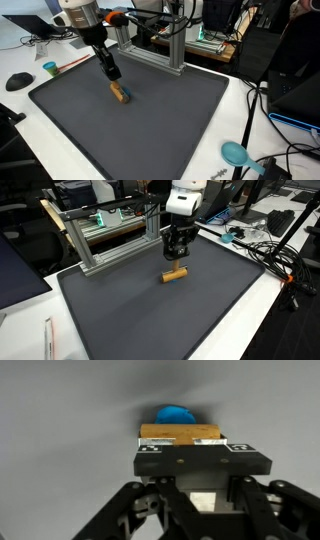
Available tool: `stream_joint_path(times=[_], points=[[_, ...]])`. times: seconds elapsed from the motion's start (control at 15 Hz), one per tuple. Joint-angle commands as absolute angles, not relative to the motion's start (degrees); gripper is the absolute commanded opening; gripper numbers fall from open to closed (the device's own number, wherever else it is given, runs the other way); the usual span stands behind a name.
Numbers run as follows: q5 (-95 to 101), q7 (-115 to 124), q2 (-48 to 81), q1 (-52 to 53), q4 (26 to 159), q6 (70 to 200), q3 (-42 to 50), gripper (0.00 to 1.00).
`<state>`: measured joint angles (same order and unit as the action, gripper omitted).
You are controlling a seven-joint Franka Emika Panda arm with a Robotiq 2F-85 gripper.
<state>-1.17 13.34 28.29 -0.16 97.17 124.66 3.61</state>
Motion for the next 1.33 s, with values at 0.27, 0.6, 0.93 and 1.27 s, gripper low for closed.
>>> stream_joint_path(times=[0.27,0.6,0.93,1.27], points=[[-1.72,11.85,33.1,-0.37,94.63,119.77,2.91,0.23],[-1.68,11.03,34.15,-0.4,93.01,117.35,2.76,0.23],[-1.67,10.3,35.12,-0.45,91.62,115.73,2.73,0.23],[-1.79,9.58,35.89,-0.57,90.51,114.2,2.61,0.23]])
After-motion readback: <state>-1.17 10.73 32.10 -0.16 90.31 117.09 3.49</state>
